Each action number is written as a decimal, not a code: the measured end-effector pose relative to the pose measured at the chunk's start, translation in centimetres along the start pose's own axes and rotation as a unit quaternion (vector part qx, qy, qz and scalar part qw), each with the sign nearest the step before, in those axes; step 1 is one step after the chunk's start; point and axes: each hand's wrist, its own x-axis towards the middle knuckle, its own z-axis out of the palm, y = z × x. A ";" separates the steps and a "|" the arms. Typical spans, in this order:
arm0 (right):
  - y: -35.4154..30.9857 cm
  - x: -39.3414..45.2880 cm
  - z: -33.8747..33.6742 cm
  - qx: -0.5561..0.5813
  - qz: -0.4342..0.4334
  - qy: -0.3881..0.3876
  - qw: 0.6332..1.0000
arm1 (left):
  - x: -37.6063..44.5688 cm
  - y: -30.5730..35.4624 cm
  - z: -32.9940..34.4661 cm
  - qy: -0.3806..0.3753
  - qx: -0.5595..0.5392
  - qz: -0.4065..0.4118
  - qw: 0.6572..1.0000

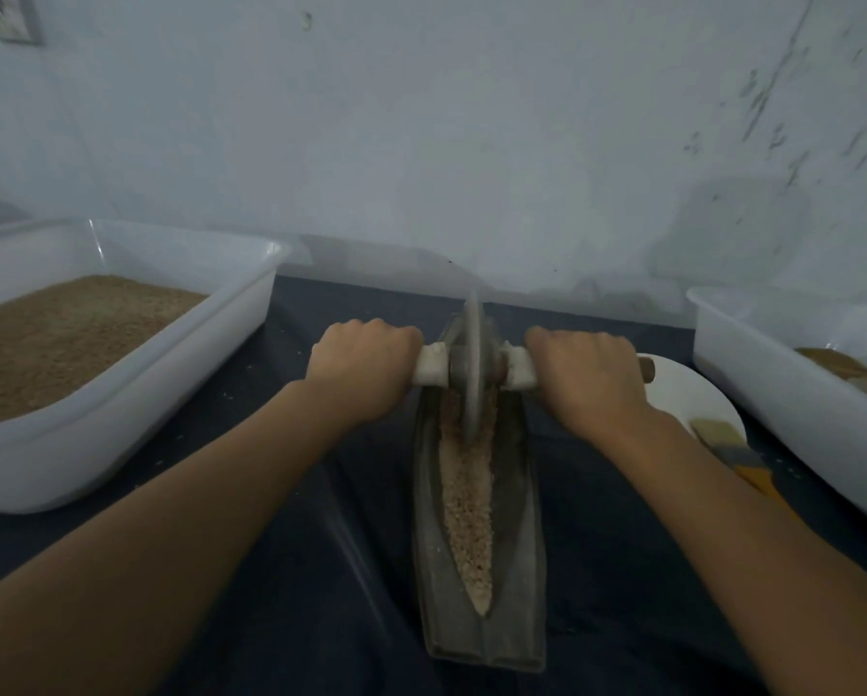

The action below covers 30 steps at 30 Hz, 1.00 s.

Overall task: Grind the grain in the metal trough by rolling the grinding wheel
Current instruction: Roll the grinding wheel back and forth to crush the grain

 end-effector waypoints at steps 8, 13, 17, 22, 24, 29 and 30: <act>-0.4 -8.8 -4.5 0.119 -0.049 0.039 0.991 | -7.4 0.5 -5.6 -0.021 0.009 0.100 0.995; -0.1 -8.5 -3.5 0.115 -0.030 0.003 0.993 | -5.9 1.0 -5.1 -0.025 0.044 0.082 0.995; 0.0 -3.8 -0.2 0.048 0.006 0.008 0.999 | -2.1 1.0 -2.4 -0.009 0.038 0.034 0.999; 0.3 -0.2 1.4 0.021 0.052 -0.008 0.998 | 0.5 0.9 -1.3 0.012 0.027 0.005 1.000; 0.3 -1.0 0.9 0.062 0.054 -0.026 0.996 | 0.2 1.0 -2.0 -0.002 0.030 0.013 0.999; -0.4 -5.9 -3.6 0.086 -0.032 0.011 0.996 | -4.5 0.8 -4.6 -0.092 -0.033 0.058 0.994; -0.4 -7.0 -4.5 0.093 -0.041 0.026 0.995 | -5.7 0.6 -5.1 -0.105 -0.045 0.066 0.991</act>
